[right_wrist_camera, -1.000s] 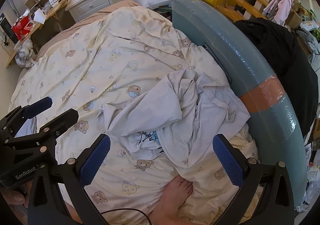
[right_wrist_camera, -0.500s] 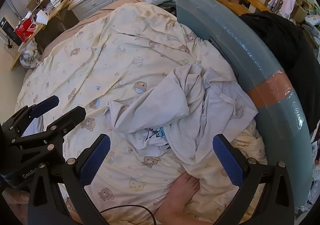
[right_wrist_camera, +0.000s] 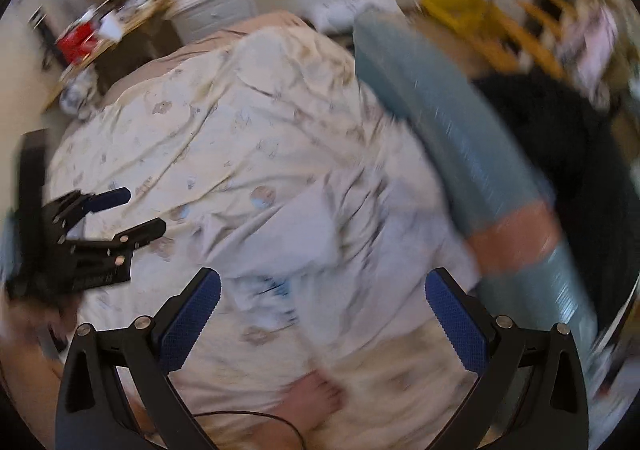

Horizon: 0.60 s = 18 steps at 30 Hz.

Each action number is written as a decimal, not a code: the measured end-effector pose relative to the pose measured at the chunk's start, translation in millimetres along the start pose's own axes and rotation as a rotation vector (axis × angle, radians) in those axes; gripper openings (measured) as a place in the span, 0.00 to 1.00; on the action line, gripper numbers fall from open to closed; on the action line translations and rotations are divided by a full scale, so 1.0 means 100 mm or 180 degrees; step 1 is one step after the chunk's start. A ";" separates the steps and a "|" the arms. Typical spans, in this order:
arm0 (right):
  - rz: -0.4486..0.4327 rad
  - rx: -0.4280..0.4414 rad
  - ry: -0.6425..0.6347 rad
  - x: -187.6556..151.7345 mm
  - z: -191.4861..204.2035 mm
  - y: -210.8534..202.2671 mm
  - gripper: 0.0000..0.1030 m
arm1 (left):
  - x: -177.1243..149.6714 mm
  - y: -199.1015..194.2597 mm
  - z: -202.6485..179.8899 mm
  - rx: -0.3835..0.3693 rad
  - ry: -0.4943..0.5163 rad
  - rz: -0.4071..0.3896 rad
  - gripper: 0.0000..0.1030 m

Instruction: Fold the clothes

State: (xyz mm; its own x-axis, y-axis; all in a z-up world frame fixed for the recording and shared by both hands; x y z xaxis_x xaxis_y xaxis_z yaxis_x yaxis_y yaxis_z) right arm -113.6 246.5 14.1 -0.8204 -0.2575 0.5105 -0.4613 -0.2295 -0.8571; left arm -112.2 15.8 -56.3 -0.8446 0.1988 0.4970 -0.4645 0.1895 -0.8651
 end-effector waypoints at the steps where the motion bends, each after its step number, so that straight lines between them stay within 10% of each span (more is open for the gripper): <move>1: -0.0067 0.0059 -0.0096 -0.02 -0.07 0.01 1.00 | 0.00 0.11 0.04 -0.0025 -0.0026 0.0052 0.78; 9: 0.0039 -0.0131 -0.0589 -0.84 -0.45 0.90 0.99 | -0.22 1.12 -0.08 -0.0148 0.0223 0.0290 0.78; 13: 0.0083 -0.0074 -0.0260 -1.19 -0.58 1.26 0.65 | -0.41 1.45 -0.38 -0.0215 0.0580 0.0394 0.78; 18: 0.0045 0.0152 0.0169 -1.30 -0.65 1.38 0.64 | -0.49 1.57 -0.81 -0.0481 0.0897 0.0292 0.78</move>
State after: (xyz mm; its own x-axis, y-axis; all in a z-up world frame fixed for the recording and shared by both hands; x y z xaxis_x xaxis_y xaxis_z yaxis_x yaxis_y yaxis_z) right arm -92.9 309.7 -174.9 -0.8440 -0.2111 0.4930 -0.4341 -0.2710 -0.8591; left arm -121.9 113.8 -211.0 -0.7645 0.4758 0.4348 -0.3273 0.2947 -0.8978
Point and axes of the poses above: each gripper's, at about its wrist camera, not at the fingertips, and y roughly the way its jaws point, z to its left, x to its top, the point moved 2 cm from there along y, roughly the way its jaws point, and after that the axes turned 6 degrees about -z, right-handed, at the moved point
